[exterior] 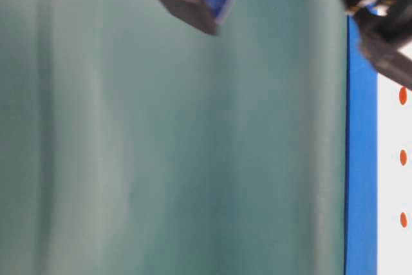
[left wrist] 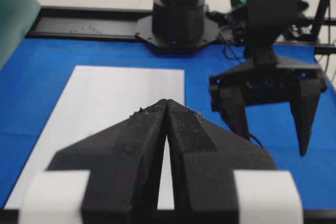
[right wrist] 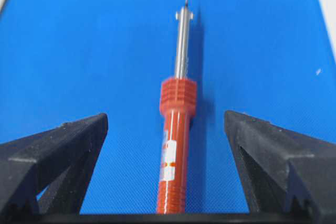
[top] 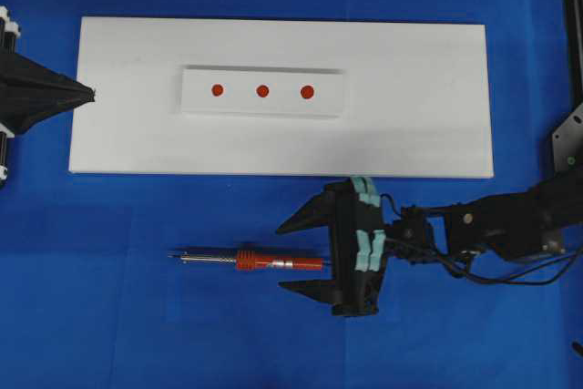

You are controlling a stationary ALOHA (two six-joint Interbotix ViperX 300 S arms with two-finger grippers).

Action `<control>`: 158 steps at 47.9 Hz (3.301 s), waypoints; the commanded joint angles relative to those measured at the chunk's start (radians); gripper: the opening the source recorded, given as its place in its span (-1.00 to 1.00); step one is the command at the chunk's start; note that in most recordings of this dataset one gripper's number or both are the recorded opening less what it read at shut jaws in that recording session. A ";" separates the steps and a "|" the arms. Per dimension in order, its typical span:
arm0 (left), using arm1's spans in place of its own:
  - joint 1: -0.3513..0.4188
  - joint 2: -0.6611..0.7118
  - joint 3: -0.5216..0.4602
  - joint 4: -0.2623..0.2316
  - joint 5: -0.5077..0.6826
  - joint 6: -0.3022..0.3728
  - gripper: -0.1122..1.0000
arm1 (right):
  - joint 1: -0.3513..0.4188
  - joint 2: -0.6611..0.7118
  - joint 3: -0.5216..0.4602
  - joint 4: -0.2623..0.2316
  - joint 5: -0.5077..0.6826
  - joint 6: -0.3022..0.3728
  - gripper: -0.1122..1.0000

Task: Touch the tip of the soldering iron to the mark.
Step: 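Close the right gripper around the red handle of the soldering iron, then lift the soldering iron and carry it over the white board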

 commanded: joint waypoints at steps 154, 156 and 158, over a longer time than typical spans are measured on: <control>0.002 0.000 -0.002 0.000 -0.005 0.000 -0.80 | -0.549 -0.403 -0.115 -0.100 0.641 -0.420 -0.68; 0.002 0.000 -0.002 0.000 -0.005 0.000 -0.80 | -0.558 -0.402 -0.120 -0.106 0.647 -0.423 -0.68; 0.002 0.000 -0.002 0.000 -0.006 0.000 -0.80 | -0.563 -0.400 -0.123 -0.107 0.653 -0.423 -0.68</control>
